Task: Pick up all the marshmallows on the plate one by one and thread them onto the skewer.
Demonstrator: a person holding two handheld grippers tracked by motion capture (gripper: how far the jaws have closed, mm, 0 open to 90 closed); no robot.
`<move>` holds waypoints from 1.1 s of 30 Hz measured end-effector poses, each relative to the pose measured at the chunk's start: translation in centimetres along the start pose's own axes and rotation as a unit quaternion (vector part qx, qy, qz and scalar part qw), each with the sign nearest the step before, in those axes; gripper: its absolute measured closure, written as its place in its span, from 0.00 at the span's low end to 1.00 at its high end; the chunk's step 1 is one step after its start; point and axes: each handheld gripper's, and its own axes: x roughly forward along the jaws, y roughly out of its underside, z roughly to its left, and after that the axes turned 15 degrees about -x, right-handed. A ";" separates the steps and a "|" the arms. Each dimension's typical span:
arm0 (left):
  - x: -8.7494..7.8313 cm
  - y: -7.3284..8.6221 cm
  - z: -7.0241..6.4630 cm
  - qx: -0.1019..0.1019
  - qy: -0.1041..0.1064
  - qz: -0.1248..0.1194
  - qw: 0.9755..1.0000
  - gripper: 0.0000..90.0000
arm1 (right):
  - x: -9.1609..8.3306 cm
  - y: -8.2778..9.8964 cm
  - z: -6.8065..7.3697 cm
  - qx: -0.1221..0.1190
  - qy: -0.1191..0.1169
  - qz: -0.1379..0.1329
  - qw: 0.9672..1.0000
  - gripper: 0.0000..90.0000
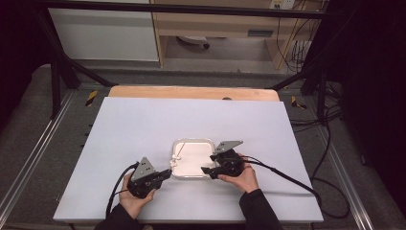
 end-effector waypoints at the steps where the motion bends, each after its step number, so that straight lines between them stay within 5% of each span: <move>1: 0.0 0.0 0.0 0.000 0.000 0.000 1.000 0.99 | 0.2 0.1 0.1 -0.001 0.000 0.002 1.000 0.46; 22: 0.0 0.0 0.0 0.003 0.001 0.002 1.000 0.99 | 1.5 0.7 0.6 -0.033 -0.014 0.023 0.999 0.70; 33: 0.0 -0.1 -0.1 0.005 0.002 0.001 1.000 0.99 | 1.4 0.8 0.5 -0.020 -0.024 0.022 0.999 0.80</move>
